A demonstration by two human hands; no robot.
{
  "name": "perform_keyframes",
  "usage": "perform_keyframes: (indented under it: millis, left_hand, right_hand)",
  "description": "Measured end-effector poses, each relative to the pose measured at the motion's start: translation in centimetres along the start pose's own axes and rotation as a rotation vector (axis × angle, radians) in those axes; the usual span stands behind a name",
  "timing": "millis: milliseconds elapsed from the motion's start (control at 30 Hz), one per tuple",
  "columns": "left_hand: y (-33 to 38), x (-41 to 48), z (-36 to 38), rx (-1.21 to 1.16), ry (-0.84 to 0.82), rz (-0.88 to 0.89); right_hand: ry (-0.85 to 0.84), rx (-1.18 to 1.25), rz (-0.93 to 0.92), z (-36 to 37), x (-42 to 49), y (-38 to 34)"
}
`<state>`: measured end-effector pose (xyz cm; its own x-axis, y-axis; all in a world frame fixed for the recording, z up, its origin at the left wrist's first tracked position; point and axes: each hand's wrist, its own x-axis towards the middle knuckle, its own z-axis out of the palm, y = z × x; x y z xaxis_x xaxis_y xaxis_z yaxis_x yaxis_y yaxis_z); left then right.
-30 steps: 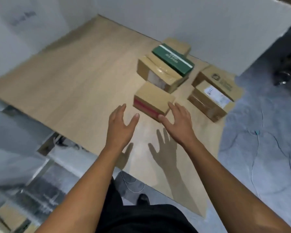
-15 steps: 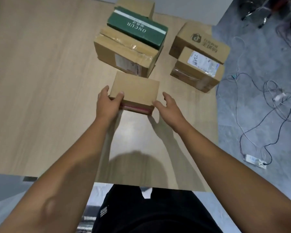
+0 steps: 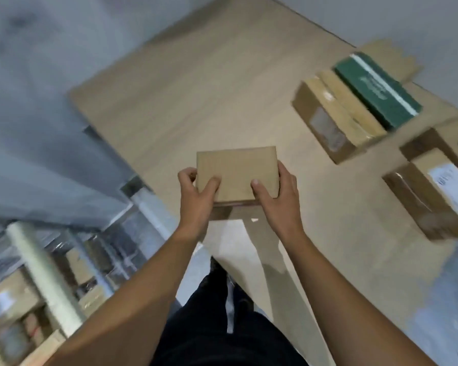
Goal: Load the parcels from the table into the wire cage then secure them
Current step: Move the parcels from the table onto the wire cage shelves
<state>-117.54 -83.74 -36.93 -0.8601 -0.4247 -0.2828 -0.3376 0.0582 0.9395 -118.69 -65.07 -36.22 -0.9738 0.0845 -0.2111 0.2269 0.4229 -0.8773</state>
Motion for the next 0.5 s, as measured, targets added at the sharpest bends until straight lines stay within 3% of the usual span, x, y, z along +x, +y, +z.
perform_keyframes:
  millis: [133, 500]
  left_hand:
    - [-2.9, -5.0, -8.9, -0.161, 0.252, -0.109]
    - [-11.6, -14.7, -27.6, -0.571, 0.982, -0.197]
  right_hand:
    - [-0.25, -0.104, -0.18, 7.1, -3.0, -3.4]
    - [-0.852, -0.247, -0.558, 30.2, -13.7, -10.8]
